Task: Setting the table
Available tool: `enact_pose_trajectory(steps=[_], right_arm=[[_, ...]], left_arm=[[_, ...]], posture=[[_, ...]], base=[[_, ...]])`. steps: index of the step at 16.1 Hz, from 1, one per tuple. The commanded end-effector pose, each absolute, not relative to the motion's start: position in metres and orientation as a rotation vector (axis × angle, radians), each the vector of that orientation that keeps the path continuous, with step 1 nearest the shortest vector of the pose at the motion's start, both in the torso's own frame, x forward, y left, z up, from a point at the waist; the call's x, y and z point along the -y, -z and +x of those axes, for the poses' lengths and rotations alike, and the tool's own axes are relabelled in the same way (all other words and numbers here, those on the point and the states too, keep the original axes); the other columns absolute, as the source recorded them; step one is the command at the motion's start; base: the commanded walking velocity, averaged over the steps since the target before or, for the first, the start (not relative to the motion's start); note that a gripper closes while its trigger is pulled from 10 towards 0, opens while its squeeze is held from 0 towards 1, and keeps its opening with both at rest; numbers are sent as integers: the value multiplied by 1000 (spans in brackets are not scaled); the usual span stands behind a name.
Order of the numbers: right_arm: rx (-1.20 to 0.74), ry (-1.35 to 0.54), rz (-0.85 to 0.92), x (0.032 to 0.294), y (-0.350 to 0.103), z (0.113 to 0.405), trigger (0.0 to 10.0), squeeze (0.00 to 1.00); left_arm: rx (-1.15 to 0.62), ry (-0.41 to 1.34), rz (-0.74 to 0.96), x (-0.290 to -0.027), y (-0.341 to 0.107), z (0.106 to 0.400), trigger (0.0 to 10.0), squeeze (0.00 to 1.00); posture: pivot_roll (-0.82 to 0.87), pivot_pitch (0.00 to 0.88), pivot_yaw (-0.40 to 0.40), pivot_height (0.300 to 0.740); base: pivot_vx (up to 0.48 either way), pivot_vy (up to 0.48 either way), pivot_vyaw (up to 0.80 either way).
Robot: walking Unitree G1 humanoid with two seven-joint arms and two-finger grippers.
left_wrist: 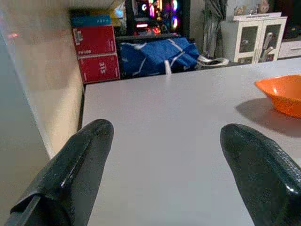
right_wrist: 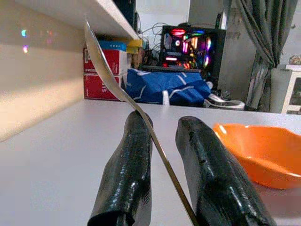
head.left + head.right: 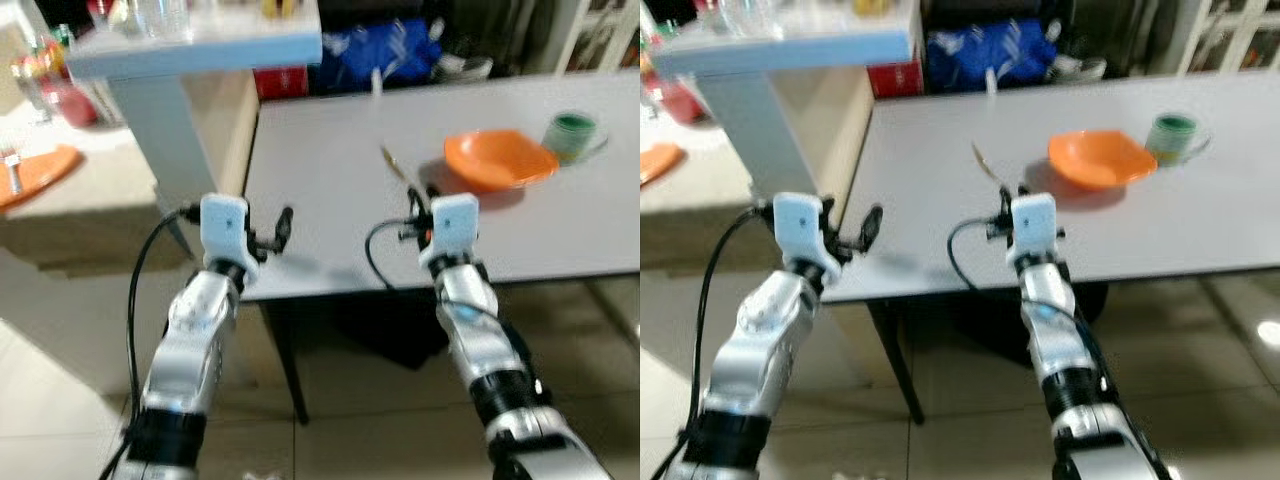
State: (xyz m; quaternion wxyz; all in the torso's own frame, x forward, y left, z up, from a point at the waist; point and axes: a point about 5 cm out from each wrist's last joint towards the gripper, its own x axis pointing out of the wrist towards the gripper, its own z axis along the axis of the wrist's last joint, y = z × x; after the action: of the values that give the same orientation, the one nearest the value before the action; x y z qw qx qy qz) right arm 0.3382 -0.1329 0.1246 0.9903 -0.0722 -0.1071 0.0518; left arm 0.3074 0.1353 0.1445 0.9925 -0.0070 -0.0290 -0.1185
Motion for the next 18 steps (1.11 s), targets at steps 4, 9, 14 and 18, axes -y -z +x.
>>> enact_pose_trajectory(steps=[4,9,14,18], right_arm=[[222,-104,-145,133,-127,339,10000,0],[218,-104,-149,134,-126,338,10000,0],[217,-105,-151,134,-126,338,10000,0],[216,-105,-153,134,-126,339,10000,0]], left_arm=[[58,229,-8,-136,-146,308,10000,0],[51,225,3,-135,-144,309,10000,0],[56,229,13,-134,-145,308,10000,0],[62,225,-24,-134,-146,308,10000,0]], posture=[[-186,0,116,740],[-187,0,116,740],[-191,0,115,740],[-188,0,114,740]], base=[[332,-343,0],[349,-326,0],[342,-332,0],[159,-177,0]])
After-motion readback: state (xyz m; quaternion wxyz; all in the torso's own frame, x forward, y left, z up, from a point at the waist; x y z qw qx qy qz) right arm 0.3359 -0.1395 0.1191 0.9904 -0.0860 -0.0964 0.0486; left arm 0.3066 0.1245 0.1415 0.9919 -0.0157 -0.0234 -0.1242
